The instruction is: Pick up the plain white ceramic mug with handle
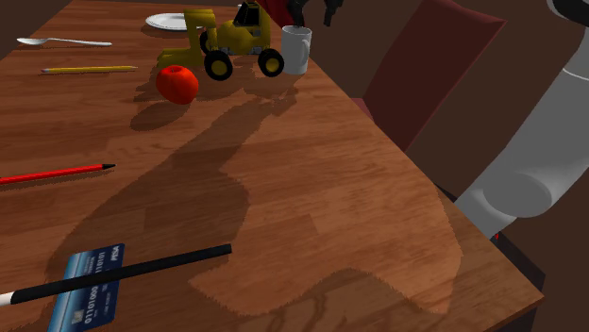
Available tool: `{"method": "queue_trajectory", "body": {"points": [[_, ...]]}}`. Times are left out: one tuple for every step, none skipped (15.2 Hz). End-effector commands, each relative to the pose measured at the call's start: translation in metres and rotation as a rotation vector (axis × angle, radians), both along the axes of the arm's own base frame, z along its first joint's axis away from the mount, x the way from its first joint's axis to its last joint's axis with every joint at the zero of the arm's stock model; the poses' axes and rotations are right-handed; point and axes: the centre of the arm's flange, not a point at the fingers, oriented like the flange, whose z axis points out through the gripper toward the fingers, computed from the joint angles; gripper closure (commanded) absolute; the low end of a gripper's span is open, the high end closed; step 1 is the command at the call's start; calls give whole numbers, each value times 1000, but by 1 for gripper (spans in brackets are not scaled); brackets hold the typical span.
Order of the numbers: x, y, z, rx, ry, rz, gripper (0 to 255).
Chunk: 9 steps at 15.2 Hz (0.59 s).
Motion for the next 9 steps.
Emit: {"method": "queue_trajectory", "body": {"points": [[10,0,-7,1,6,-7,0],[10,0,-12,1,6,-7,0],[10,0,-18,1,6,-7,0],[10,0,-23,1,6,-7,0],[10,0,-28,1,6,-7,0],[10,0,-33,1,6,-7,0],[10,0,-42,1,6,-7,0],[10,0,-42,1,6,-7,0],[10,0,-42,1,6,-7,0]]}}
